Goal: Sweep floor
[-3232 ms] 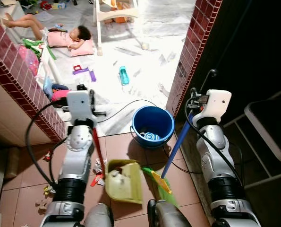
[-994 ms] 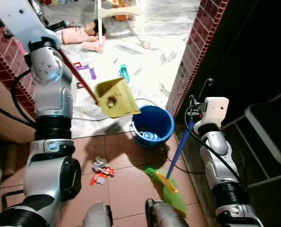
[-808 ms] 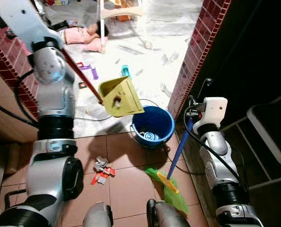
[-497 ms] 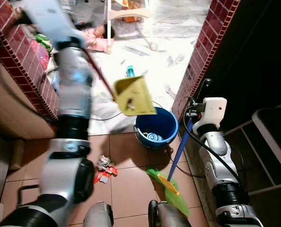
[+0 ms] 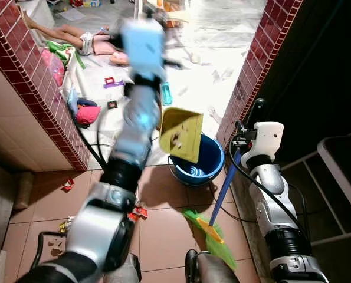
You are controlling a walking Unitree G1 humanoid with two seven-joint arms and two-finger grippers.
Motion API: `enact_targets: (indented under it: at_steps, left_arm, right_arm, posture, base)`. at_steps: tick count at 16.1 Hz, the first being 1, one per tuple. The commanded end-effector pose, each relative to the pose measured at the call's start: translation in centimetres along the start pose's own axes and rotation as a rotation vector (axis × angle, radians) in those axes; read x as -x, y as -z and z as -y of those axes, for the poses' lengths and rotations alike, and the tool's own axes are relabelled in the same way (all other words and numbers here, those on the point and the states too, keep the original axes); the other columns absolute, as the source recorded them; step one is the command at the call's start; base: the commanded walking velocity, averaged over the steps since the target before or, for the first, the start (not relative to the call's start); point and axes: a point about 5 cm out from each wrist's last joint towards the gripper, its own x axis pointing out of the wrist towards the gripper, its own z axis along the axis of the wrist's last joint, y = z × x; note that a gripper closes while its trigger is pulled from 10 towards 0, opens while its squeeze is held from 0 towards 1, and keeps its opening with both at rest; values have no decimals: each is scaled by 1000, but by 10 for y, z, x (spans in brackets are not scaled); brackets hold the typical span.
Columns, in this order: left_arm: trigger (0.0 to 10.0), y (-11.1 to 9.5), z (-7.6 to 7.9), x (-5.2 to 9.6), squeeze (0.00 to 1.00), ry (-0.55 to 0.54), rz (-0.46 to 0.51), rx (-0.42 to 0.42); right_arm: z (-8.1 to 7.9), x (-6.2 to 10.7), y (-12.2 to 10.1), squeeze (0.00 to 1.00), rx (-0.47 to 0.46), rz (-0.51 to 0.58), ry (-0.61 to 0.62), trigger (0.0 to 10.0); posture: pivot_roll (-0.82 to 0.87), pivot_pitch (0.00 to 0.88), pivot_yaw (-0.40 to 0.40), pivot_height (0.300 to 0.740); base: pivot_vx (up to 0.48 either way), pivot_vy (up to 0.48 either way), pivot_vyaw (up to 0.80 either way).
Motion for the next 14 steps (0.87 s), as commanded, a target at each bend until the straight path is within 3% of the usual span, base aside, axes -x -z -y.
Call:
enact_targets:
  at_steps: [1,3,4,6,7,10,13,14]
  left_arm:
    - [10000,-13,7,-3,0,44,82,-5]
    - [10000,-13,24,4,0,167,101,-10]
    - [10000,-15,42,12,0,305,138,-14]
    - [10000,-15,54,19,0,405,159,-18]
    - [10000,-15,69,29,0,543,180,-26]
    - [10000,-13,87,45,0,737,210,-78]
    - [10000,-12,88,49,0,749,219,-84]
    - [10000,-16,82,44,0,687,254,-115]
  right_arm:
    - [2,1,-3,0,2,11,12,10000]
    - [2,0,-3,0,5,15,7,10000]
    - [1,-1,-4,0,8,17,3,10000]
    - [1,-1,-4,0,10,18,0,10000]
    - [0,-1,-4,0,12,19,-4,10000]
    - [0,-1,-5,0,15,20,-8,10000]
    - [-1,-2,-5,0,17,22,-11,10000]
    - [-1,-2,-5,0,16,23,-11,10000]
  posture:
    - [-125,48,10,740]
    - [-123,48,10,740]
    - [-120,50,8,740]
    - [-120,51,7,740]
    - [-119,51,5,740]
    - [-119,55,4,740]
    - [-120,59,3,740]
    - [-119,59,3,740]
  base:
    - [0,0,0]
    - [0,0,0]
    - [0,0,0]
    - [0,0,0]
    - [0,0,0]
    - [0,0,0]
    - [0,0,0]
    - [0,0,0]
